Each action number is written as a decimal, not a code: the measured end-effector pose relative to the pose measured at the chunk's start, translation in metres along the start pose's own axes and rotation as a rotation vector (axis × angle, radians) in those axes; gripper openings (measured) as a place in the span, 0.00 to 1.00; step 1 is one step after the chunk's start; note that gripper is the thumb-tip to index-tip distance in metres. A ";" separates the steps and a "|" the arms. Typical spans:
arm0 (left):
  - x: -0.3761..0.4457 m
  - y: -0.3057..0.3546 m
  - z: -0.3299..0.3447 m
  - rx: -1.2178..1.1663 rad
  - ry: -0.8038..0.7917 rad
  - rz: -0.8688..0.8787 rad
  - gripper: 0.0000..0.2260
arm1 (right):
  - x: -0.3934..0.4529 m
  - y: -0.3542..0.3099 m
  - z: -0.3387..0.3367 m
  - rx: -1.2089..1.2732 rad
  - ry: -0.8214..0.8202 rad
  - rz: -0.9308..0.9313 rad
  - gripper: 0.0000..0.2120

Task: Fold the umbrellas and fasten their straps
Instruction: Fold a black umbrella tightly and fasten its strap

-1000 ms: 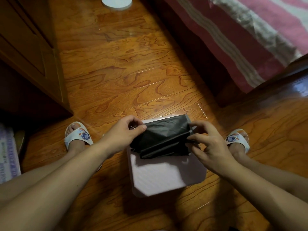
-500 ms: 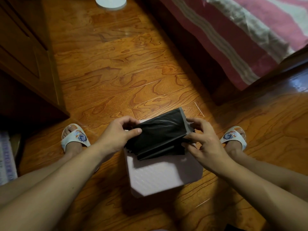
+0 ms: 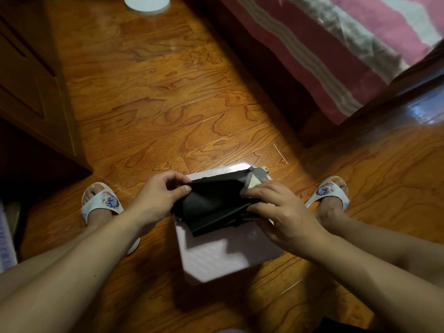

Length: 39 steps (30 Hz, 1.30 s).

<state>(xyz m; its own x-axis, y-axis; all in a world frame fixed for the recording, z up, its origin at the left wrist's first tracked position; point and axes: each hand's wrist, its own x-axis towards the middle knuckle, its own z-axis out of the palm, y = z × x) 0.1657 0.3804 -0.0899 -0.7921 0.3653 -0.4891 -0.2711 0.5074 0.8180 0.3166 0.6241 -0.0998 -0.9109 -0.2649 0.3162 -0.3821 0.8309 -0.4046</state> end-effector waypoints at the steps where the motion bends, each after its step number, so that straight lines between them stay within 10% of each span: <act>1: 0.001 0.000 0.000 -0.002 -0.001 -0.003 0.05 | 0.000 -0.001 0.000 -0.006 0.000 -0.035 0.06; 16: -0.016 0.013 -0.012 0.202 -0.219 0.225 0.06 | -0.001 -0.006 -0.013 0.109 -0.004 0.184 0.07; 27: -0.033 -0.020 -0.019 0.841 -0.538 0.530 0.23 | -0.068 -0.045 -0.013 0.079 -0.431 0.281 0.13; 33: -0.039 -0.029 -0.033 0.843 -0.209 0.501 0.18 | -0.063 -0.060 -0.014 1.027 0.041 1.057 0.03; 39: -0.013 -0.065 -0.048 0.856 -0.072 0.355 0.19 | -0.041 -0.094 0.015 1.077 0.164 1.510 0.31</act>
<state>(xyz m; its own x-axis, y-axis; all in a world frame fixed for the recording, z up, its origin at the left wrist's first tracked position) 0.1673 0.3053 -0.1218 -0.7075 0.6426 -0.2941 0.4993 0.7490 0.4356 0.3876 0.5490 -0.0876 -0.5337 0.4079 -0.7408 0.6532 -0.3574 -0.6675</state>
